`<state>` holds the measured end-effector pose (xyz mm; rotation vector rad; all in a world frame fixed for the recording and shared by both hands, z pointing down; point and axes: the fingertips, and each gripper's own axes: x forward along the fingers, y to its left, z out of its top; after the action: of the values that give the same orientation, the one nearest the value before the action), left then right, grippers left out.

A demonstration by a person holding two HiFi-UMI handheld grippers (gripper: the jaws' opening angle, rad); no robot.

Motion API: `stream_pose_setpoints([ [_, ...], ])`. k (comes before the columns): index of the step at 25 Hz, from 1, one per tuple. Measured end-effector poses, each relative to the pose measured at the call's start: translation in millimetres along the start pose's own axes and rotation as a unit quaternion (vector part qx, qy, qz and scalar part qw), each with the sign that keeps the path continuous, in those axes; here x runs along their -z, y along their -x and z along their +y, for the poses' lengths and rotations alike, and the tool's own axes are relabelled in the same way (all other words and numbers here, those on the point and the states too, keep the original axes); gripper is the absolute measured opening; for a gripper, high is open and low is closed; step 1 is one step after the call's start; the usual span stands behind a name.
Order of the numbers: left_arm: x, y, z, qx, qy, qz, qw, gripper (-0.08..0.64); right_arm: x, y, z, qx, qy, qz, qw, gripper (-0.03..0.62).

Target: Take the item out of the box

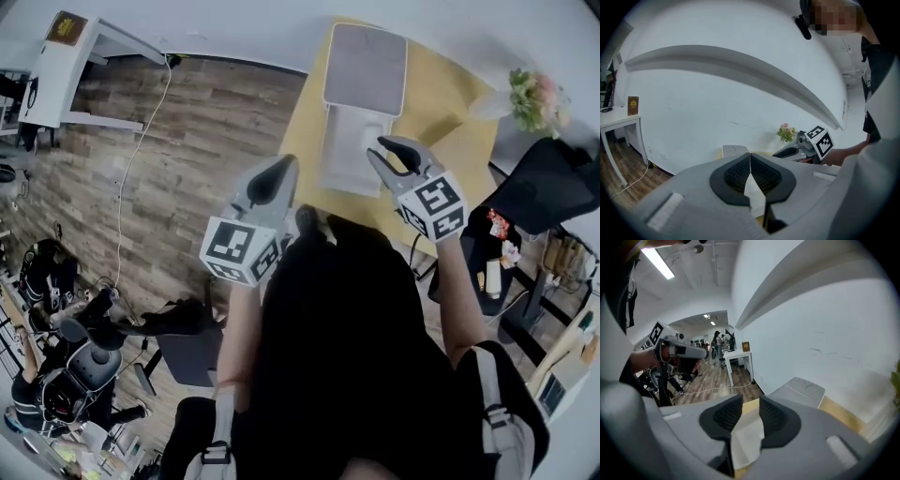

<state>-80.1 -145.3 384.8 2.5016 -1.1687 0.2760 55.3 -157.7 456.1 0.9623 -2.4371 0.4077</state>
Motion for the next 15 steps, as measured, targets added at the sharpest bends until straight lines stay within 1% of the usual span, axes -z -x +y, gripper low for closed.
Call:
stream_pose_setpoints([
  [4, 10, -5, 0, -0.023, 0.004, 0.013, 0.9997, 0.012, 25, -17, -8, -0.020, 0.048, 0.045, 0.998, 0.144],
  [10, 21, -14, -2, -0.046, 0.012, 0.021, 0.9987, 0.012, 58, -42, -12, -0.058, 0.101, 0.097, 0.988, 0.238],
  [15, 29, -24, -7, -0.063, 0.020, 0.022, 0.9976, 0.014, 85, -57, -24, -0.069, 0.135, 0.139, 0.979, 0.268],
])
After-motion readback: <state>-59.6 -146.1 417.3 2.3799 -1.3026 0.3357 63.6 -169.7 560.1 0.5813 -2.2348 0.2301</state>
